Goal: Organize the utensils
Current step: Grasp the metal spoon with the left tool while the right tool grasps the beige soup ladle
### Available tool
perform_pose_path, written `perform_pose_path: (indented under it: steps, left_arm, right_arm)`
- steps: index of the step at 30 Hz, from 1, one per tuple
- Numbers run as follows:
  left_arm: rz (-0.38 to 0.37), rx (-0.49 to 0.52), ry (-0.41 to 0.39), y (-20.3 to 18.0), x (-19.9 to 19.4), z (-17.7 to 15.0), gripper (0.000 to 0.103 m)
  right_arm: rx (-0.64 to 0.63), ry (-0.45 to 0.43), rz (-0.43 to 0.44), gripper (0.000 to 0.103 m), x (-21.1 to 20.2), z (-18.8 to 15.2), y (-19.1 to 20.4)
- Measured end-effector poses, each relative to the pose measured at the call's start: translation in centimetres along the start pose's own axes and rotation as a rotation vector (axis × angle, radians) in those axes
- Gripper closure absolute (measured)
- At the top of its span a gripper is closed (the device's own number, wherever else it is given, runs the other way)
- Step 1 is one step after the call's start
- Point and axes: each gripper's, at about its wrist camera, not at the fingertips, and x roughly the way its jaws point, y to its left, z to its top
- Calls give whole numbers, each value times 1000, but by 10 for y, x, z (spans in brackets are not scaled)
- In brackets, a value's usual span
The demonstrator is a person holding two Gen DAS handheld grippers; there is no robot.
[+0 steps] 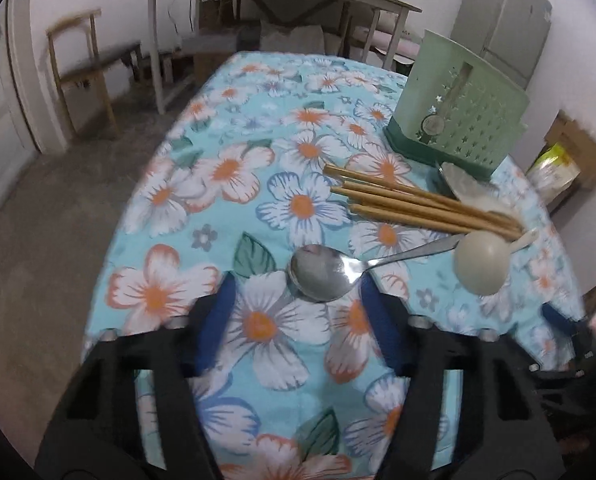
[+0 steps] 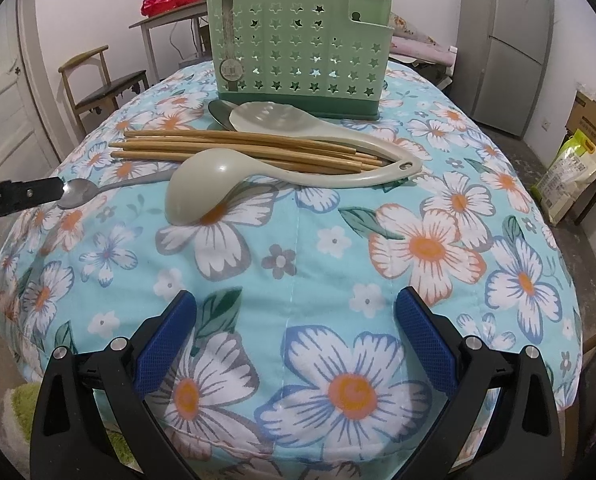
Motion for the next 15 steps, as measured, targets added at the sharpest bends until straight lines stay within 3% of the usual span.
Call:
perform_pose_path:
  steps: [10,15]
  left_arm:
    - [-149,-152,90,14,22,2,90]
    - [-183,-215,105,21,27,4,96]
  right_arm:
    - [2,-3,4,6,0,-1,-2]
    - [-43,49,15,6,-2,9,-1]
